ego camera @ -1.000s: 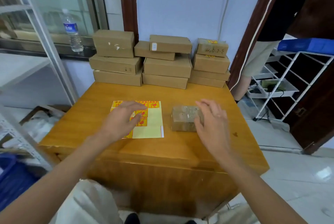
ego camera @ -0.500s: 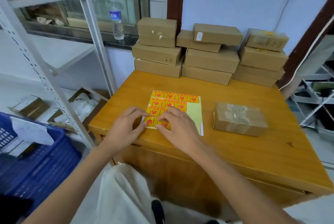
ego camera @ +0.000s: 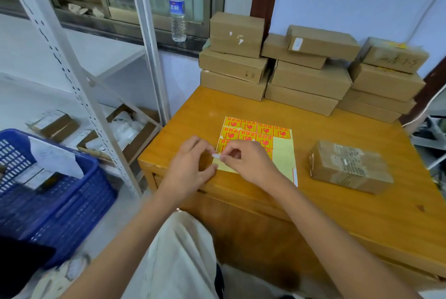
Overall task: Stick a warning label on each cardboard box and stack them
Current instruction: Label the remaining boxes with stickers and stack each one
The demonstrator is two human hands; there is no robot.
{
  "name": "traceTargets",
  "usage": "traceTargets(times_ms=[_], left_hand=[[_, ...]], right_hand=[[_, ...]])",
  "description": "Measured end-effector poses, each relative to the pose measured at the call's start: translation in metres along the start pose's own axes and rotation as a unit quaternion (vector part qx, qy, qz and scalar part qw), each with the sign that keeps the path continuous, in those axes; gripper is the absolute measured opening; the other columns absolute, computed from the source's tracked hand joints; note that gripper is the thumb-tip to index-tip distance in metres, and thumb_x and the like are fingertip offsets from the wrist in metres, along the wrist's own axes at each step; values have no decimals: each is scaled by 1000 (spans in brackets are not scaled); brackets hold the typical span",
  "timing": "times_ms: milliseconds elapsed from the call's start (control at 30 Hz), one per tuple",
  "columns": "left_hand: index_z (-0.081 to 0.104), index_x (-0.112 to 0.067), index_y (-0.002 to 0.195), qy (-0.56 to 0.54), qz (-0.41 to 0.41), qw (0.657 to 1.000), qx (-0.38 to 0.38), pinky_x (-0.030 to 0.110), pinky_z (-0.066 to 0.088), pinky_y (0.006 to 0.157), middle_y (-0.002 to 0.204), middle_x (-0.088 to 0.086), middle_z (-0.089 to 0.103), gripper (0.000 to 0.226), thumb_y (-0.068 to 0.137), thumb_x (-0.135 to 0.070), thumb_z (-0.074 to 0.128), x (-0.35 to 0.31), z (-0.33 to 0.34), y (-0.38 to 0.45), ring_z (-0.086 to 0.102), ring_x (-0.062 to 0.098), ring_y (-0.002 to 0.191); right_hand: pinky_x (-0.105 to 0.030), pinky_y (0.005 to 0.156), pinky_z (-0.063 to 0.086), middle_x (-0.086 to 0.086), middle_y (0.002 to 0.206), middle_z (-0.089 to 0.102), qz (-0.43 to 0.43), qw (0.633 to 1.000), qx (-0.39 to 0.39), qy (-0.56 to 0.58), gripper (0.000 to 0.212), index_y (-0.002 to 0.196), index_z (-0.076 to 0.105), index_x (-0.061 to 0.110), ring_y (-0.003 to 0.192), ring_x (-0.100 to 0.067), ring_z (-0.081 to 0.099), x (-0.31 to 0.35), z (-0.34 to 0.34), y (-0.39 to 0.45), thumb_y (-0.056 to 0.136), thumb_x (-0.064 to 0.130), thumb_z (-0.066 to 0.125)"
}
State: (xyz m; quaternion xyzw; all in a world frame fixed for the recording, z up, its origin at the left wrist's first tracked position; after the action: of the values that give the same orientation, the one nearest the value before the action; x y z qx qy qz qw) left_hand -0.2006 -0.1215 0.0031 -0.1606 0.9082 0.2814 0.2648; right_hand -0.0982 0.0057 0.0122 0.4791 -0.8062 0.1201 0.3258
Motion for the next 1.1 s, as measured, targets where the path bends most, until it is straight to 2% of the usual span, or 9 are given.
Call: traceTargets(times_ms=[100,233,500,633,733,833,900,967,1100], left_hand=[[53,-24,118,-17,-24,999,-29,17,46,86,113,-12,44,48,79,-26,82,0,-3,-3,48,2,103],[60,-33,118,90,57,994,-12,32,47,75,110,-8,48,31,90,-26,69,-13,2,-4,48,11,98],[69,-43,114,101,67,992,37,32,39,79,107,-13,47,25,96,-26,63,-7,8,-3,47,9,98],[68,-33,113,-129,-61,989,28,29,51,89,114,-12,60,29,93,-13,68,-10,-5,6,58,1,106],[71,-24,101,-215,-137,967,1,31,55,79,94,-7,74,8,98,-28,64,-38,-13,14,68,5,88],[70,-14,93,-332,-236,911,73,31,54,61,83,3,77,39,101,-48,54,-74,7,18,72,17,69],[66,-12,85,-354,-248,895,112,29,50,57,76,6,74,32,100,-39,60,-96,24,21,68,17,63],[64,-12,81,-366,-240,891,122,30,50,58,71,5,70,21,98,-24,64,-113,38,23,68,16,62],[65,-6,84,-358,-212,897,151,29,54,60,73,5,73,21,99,-21,64,-140,61,26,69,14,66]], right_hand=[[-36,72,56,12,80,73,58,995,41,67,16,78,72,30,78,-9,69,-9,-1,11,93,25,74],[-23,63,51,9,74,71,105,981,76,141,11,88,73,13,66,-7,67,-13,-10,22,97,19,69],[-24,53,45,-2,78,73,113,953,-54,274,9,94,70,14,63,-15,69,-10,-34,10,100,18,65],[-24,53,46,8,81,69,21,973,-139,184,11,88,68,22,59,-16,69,4,-62,-17,99,23,69],[-29,56,50,15,86,64,-91,973,-211,-10,15,89,68,27,67,-8,67,18,-83,-49,100,37,69],[-32,51,50,13,94,61,-167,940,-257,-149,16,96,71,24,70,-5,62,22,-90,-84,103,35,63],[-35,48,50,9,98,63,-176,926,-275,-188,13,96,72,22,70,-7,59,14,-93,-102,102,31,65],[-35,50,51,10,101,64,-151,932,-287,-161,7,94,74,23,70,-2,53,1,-102,-116,97,29,72],[-24,73,53,8,103,63,-25,950,-300,82,9,99,74,24,82,-10,64,-34,-137,-141,92,31,76]])
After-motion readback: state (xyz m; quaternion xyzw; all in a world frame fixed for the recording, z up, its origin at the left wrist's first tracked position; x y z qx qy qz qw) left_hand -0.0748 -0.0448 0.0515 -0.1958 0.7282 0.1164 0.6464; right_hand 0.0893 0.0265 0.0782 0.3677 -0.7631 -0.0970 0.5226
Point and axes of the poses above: each hand's wrist, its own y-axis towards the middle knuckle, its own z-axis out of the palm, x = y × z, the point moved 7 cm from there along y, towards the middle knuckle
